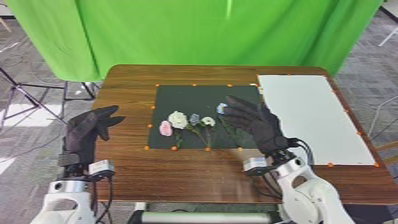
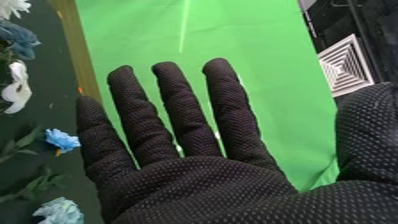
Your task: Arrange flowers
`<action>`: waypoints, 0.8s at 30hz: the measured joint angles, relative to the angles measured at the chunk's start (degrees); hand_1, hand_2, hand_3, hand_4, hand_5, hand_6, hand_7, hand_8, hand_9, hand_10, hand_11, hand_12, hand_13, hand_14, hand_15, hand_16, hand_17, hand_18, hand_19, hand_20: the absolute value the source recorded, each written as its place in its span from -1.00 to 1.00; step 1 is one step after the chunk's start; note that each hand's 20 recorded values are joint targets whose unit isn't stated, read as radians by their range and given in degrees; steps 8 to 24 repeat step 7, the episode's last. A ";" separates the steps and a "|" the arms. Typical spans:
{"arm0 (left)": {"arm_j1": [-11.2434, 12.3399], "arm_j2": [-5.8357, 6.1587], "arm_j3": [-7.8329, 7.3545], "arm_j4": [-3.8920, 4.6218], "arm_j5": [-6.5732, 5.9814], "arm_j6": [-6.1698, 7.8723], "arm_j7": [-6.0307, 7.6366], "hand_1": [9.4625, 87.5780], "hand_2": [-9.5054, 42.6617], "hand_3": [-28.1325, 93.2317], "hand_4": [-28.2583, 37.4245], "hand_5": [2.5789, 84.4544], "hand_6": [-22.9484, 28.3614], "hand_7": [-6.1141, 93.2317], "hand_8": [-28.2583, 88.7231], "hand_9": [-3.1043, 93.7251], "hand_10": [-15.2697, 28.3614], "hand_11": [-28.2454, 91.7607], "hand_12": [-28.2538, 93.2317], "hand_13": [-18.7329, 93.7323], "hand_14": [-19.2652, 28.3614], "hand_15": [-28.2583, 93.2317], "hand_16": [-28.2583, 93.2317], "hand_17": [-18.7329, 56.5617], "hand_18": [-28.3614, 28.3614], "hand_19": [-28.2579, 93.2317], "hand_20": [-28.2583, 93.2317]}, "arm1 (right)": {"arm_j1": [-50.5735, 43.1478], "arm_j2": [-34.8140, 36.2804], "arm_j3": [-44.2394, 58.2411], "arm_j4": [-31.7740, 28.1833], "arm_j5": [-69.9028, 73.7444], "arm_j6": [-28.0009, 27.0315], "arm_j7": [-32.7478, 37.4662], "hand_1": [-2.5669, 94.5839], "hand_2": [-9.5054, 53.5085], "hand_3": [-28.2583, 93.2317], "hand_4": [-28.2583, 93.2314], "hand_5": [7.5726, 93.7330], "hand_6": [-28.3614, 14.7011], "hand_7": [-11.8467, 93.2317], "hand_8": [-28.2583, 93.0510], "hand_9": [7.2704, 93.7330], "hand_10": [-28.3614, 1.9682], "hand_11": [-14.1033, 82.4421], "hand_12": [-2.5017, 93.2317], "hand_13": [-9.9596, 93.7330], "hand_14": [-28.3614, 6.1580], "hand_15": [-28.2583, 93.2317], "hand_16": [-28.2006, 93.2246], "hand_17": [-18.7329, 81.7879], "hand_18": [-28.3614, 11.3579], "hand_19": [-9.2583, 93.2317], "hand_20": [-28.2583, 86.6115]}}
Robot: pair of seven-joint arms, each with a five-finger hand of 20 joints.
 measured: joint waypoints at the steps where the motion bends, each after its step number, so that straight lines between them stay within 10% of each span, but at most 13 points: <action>1: 0.26 -0.05 -0.09 -0.25 -0.02 0.08 -0.17 -0.58 -0.72 0.55 -0.69 0.42 0.04 -0.58 -0.64 0.53 0.44 0.72 -0.11 0.28 0.66 -0.18 -0.52 -0.30 0.49 -0.41 -0.25 | 0.00 -0.01 -0.09 0.01 -0.02 0.00 0.01 -0.88 -0.39 0.49 -0.83 -0.19 0.25 -0.68 -0.62 -0.11 -0.20 -0.59 -0.61 -0.12 -0.45 -0.37 -0.14 -0.37 -0.57 -0.55 -0.04; 7: 0.94 0.05 -0.13 -0.63 -6.71 0.55 -0.45 -0.58 -0.71 0.55 -0.69 0.42 0.04 -0.58 -0.63 0.53 0.44 0.72 -0.11 0.27 0.66 -0.18 -0.52 -0.30 0.49 -0.41 -0.25 | 0.10 -0.11 -0.12 0.17 -0.48 -1.23 0.28 -0.86 -0.40 0.50 -0.82 -0.15 0.26 -0.67 -0.63 -0.11 -0.20 -0.59 -0.61 -0.12 -0.46 -0.37 -0.14 -0.37 -0.58 -0.55 -0.04; 24: 0.94 0.05 -0.13 -0.63 -6.71 0.55 -0.45 -0.58 -0.71 0.55 -0.69 0.42 0.04 -0.58 -0.63 0.53 0.44 0.72 -0.11 0.27 0.66 -0.18 -0.52 -0.30 0.49 -0.41 -0.25 | 0.10 -0.11 -0.12 0.17 -0.48 -1.23 0.28 -0.86 -0.40 0.50 -0.82 -0.15 0.26 -0.67 -0.63 -0.11 -0.20 -0.59 -0.61 -0.12 -0.46 -0.37 -0.14 -0.37 -0.58 -0.55 -0.04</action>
